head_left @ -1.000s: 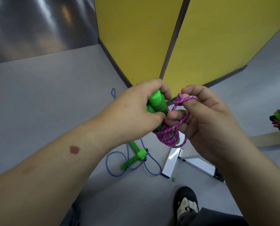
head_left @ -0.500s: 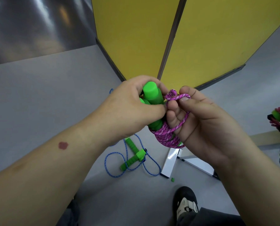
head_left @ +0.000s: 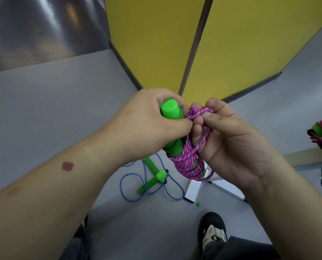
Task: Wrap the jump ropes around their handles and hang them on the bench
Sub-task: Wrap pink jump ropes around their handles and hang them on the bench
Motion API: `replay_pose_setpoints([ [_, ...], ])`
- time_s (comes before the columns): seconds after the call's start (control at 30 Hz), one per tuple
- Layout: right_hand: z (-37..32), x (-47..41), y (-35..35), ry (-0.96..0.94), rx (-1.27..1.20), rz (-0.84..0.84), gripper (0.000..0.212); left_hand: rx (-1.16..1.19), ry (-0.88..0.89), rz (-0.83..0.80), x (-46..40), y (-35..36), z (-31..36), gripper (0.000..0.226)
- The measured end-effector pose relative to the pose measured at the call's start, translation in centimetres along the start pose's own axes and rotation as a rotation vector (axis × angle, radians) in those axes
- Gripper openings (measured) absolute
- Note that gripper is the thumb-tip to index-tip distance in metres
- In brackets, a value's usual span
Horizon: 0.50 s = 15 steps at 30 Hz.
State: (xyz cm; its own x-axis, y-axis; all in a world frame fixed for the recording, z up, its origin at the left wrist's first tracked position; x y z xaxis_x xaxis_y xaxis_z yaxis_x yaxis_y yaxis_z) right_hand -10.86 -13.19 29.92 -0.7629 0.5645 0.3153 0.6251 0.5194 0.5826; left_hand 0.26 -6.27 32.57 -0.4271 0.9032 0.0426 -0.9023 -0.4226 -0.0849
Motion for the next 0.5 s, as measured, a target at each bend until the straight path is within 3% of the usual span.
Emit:
replay_pose_setpoints([
  [0.13,-0.4,0.1,-0.1,-0.041,0.057,0.011,0.024,0.102,-0.035,-0.026,-0.1,0.0,-0.4,0.011],
  [0.33,-1.1,0.3,-0.5,-0.151,0.368,0.033,0.024,0.197,-0.047,-0.062,-0.1,0.1,-0.3,0.024],
  [0.5,-2.2,0.6,-0.5,-0.292,0.615,0.026,0.024,0.245,-0.072,-0.116,-0.1,0.3,-0.4,0.021],
])
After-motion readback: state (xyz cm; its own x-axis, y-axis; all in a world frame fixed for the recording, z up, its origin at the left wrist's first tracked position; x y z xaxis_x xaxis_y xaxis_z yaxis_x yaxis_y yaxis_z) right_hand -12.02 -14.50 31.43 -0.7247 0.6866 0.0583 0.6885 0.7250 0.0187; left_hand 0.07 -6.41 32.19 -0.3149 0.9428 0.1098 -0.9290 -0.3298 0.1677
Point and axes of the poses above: each hand's wrist, its own x-axis away from the middle knuckle, its own y-axis out of the palm, z = x × y, the point moved 8 cm from there along -x, towards the middle knuckle, and after that the axes turned 10 degrees about x, right-handed, at the moved point
